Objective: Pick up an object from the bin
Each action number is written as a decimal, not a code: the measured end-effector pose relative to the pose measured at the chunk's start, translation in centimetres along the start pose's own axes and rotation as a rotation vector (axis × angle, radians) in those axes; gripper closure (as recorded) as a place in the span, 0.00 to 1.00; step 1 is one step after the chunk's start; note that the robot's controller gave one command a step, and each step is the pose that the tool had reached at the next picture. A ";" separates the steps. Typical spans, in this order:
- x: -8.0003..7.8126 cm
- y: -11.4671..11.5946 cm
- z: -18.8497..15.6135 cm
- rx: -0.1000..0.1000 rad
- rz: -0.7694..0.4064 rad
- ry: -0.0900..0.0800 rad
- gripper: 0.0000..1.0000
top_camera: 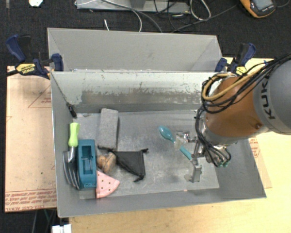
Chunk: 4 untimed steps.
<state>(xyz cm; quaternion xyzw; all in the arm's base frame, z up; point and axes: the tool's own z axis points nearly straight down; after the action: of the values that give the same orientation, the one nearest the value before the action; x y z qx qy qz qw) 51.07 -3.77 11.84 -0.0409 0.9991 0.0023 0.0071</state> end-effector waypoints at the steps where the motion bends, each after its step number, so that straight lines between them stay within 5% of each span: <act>1: 1.3 3.6 1.4 0.003 0.082 0.001 0.00; 2: -0.1 -1.1 2.8 0.000 0.040 -0.002 0.00; 3: 0.6 2.8 3.5 0.000 0.137 0.001 0.00; 4: 0.4 2.3 4.2 0.000 0.127 -0.002 0.00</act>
Offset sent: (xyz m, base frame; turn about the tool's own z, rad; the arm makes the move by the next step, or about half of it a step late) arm 0.0305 -0.1147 -0.0484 -0.0210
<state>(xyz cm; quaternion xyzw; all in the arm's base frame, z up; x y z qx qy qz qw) 50.50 -1.53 7.64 0.0226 0.9997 0.0027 0.0078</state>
